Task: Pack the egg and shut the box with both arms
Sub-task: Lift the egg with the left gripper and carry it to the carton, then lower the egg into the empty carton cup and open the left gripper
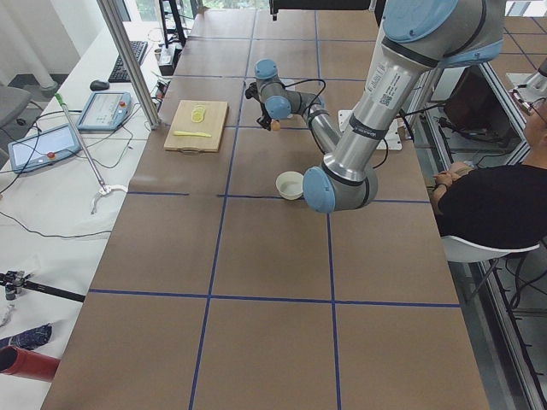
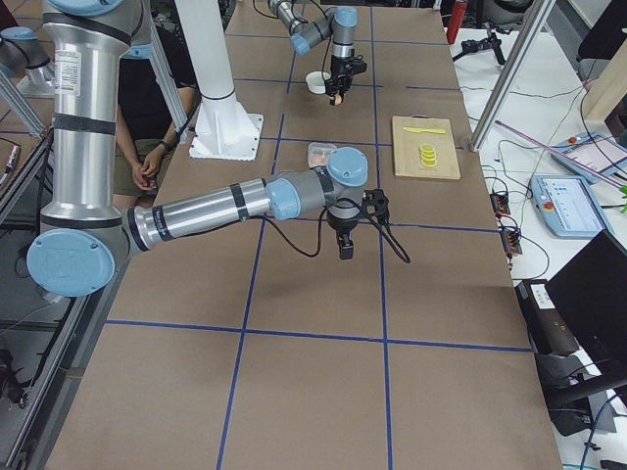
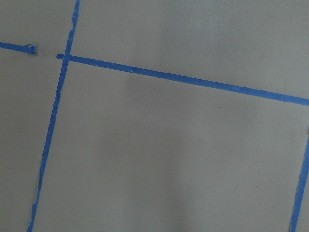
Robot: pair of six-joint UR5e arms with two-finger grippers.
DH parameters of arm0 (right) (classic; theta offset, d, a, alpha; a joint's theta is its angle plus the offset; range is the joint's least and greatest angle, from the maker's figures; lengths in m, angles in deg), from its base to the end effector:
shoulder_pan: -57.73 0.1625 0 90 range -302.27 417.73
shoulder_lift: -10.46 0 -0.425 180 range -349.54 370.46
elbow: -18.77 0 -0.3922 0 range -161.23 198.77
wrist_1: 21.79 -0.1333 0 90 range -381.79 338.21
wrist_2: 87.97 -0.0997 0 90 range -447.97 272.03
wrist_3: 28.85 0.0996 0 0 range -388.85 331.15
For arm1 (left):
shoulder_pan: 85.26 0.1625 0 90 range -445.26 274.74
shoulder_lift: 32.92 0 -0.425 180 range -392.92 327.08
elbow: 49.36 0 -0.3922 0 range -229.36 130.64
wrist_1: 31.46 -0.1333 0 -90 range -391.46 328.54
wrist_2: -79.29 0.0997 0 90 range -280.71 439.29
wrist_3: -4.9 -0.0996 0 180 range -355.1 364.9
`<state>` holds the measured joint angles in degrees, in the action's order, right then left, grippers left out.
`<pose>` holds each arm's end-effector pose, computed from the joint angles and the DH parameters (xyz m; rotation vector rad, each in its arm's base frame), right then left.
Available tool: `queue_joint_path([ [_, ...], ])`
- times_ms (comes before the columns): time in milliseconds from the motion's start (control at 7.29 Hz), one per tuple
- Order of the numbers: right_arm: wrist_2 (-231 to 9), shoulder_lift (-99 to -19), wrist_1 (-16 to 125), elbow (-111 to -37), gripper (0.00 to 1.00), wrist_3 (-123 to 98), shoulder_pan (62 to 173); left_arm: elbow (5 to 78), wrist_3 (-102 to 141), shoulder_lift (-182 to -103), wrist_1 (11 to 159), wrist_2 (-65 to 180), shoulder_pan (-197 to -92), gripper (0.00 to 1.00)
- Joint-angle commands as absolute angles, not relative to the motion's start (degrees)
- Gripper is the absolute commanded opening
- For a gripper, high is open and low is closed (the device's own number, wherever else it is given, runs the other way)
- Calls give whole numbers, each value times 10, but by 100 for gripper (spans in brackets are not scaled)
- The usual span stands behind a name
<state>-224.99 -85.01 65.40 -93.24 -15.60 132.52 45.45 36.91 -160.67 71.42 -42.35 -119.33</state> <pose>-0.0603 -0.4520 0.5049 0.1090 -0.8664 -0.1706 0.5141 -0.4455 0.1993 0.3306 1.0364 0.6430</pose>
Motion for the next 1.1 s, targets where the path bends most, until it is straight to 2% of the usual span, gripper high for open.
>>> queue_joint_path([
  [0,-2250,-851,654,-932,100,-157,1325,350,515,-1696,802,-383,-1137,0],
  [411,-2251,-852,654,-932,100,-156,1325,269,613,-1783,826,-316,-1093,0],
  [960,-2250,-852,654,-932,100,-156,1325,269,609,-1779,837,-311,-1085,0],
])
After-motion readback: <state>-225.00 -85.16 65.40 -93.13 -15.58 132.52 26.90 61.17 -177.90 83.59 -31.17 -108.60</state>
